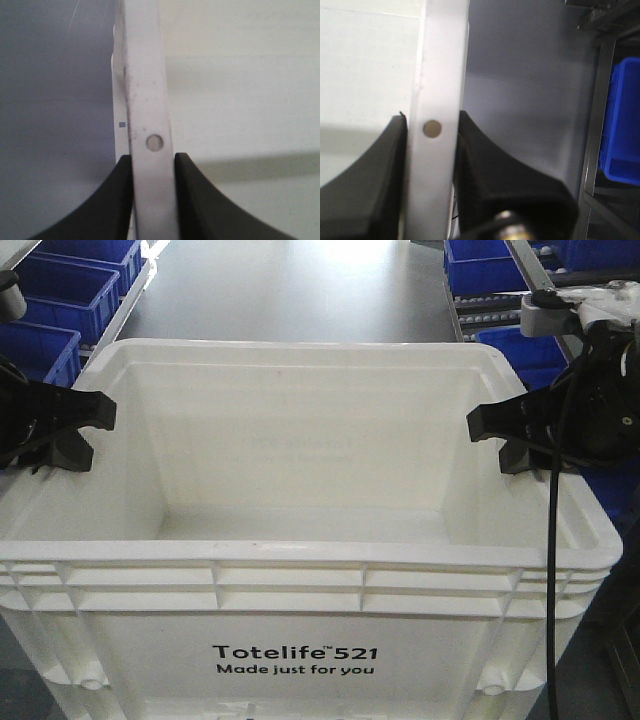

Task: Move bin from left to right shelf
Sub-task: 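Hold the crate with both grippers while the base turns away, then keep the crate gripped while the base drives past the window, then carry the crate with both grippers up to the other roller shelf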

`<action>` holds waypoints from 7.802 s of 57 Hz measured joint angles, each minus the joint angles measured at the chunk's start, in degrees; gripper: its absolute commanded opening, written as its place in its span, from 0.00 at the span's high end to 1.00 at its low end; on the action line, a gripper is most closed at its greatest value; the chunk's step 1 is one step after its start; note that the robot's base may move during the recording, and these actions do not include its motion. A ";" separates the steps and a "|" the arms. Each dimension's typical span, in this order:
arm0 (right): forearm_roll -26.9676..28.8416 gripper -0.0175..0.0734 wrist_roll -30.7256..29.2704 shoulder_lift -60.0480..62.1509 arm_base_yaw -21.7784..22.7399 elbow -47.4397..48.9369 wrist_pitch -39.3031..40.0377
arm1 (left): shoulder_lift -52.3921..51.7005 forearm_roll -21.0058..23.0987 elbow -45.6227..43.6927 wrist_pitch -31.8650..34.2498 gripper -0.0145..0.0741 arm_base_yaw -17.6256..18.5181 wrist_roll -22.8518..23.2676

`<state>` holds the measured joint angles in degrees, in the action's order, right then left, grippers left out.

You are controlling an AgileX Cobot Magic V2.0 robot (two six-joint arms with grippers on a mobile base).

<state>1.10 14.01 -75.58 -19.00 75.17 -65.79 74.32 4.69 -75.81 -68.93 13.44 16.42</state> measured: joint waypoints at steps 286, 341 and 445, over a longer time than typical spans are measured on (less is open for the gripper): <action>0.20 0.81 0.06 0.00 -0.01 0.00 -0.35 | 0.00 -0.06 0.00 0.05 0.84 0.00 0.00; 0.14 0.81 0.06 0.00 -0.01 0.00 -0.35 | 0.00 -0.03 0.00 0.39 0.84 0.00 -0.04; 0.37 0.81 0.06 0.00 -0.01 0.00 -0.34 | 0.00 -0.24 0.00 0.13 0.84 0.00 -0.04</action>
<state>1.47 14.07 -75.58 -19.02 75.17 -66.13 74.32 4.45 -75.81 -68.81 13.44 16.38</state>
